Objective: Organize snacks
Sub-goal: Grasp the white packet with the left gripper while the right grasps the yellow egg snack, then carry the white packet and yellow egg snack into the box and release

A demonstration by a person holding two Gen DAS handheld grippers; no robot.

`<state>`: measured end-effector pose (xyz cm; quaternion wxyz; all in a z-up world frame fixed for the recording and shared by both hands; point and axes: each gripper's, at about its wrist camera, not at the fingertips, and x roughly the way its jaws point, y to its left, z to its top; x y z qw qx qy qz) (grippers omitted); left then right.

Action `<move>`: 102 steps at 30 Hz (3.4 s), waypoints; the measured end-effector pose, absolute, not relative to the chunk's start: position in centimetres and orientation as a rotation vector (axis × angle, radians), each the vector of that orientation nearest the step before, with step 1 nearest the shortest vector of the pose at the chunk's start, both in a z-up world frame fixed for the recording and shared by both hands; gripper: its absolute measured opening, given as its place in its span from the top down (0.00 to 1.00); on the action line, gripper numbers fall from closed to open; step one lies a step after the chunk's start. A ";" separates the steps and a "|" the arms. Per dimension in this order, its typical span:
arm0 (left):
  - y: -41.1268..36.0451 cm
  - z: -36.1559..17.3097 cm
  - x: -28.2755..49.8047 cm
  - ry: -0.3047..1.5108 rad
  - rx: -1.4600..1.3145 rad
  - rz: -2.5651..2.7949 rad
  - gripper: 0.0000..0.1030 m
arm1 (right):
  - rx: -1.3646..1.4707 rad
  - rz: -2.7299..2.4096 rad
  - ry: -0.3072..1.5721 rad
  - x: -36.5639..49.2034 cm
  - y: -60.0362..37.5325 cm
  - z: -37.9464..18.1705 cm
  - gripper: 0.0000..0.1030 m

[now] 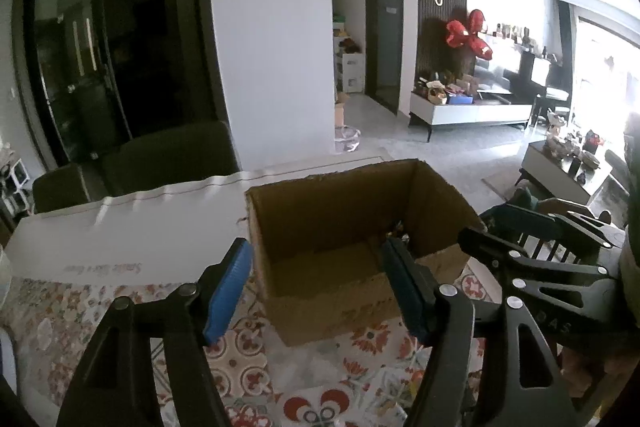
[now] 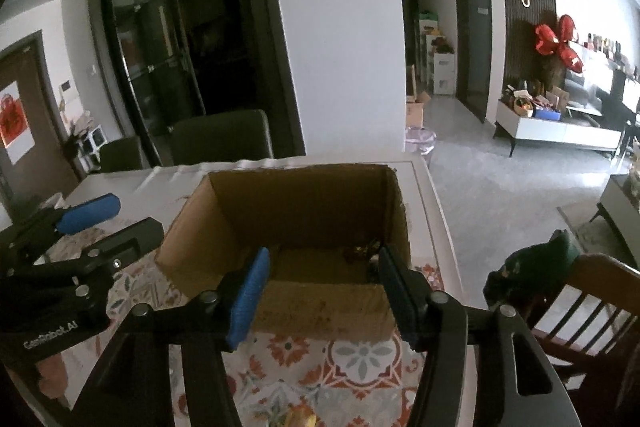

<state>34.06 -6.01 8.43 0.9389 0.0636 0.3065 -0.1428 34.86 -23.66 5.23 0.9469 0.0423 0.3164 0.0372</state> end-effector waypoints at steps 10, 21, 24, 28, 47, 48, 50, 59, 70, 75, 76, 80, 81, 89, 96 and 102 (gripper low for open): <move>-4.4 6.8 31.0 0.658 0.170 -0.290 0.33 | 0.046 0.116 0.690 32.0 -21.3 3.6 0.44; -4.0 3.8 26.7 0.617 0.259 -0.300 0.33 | 0.065 0.114 0.721 28.8 -20.6 0.5 0.44; -3.9 2.9 26.1 0.616 0.263 -0.302 0.33 | 0.079 0.104 0.730 28.1 -20.8 -0.3 0.44; -3.4 1.5 25.5 0.636 0.255 -0.315 0.33 | 0.094 0.091 0.732 27.2 -20.8 -1.0 0.44; -2.3 -5.9 24.6 0.826 0.204 -0.344 0.33 | 0.055 0.081 0.843 26.0 -19.5 -7.2 0.44; -2.3 -6.3 24.7 0.839 0.203 -0.345 0.33 | 0.054 0.079 0.849 26.1 -19.4 -7.5 0.44; -2.3 -6.9 24.9 0.855 0.201 -0.349 0.33 | 0.053 0.075 0.861 26.4 -19.4 -8.1 0.44; -2.8 -9.5 26.5 0.930 0.190 -0.359 0.34 | 0.077 0.056 0.915 27.7 -20.1 -10.2 0.44; -2.9 -11.1 27.8 0.989 0.146 -0.362 0.44 | 0.098 0.062 0.946 29.2 -20.0 -11.3 0.45; -3.1 -11.8 28.1 1.007 0.130 -0.366 0.48 | 0.103 0.064 0.961 29.7 -20.0 -11.8 0.51; -3.2 -11.8 28.0 0.998 0.141 -0.362 0.49 | 0.104 0.064 0.963 29.7 -20.0 -11.8 0.51; -3.6 -11.8 27.9 0.987 0.152 -0.357 0.55 | 0.105 0.062 0.968 30.0 -19.9 -12.0 0.57; -3.7 -11.8 28.0 0.985 0.152 -0.353 0.62 | 0.105 0.061 0.970 30.1 -19.9 -12.0 0.58; -3.8 -11.6 28.4 0.986 0.136 -0.351 0.78 | 0.089 0.059 0.956 30.0 -19.6 -12.1 0.65; -4.0 -10.4 28.5 0.965 0.122 -0.362 0.78 | 0.103 0.051 0.934 29.8 -19.9 -11.6 0.66; -4.3 -8.4 28.4 0.919 0.108 -0.372 0.78 | 0.111 0.066 0.901 29.3 -19.9 -10.2 0.66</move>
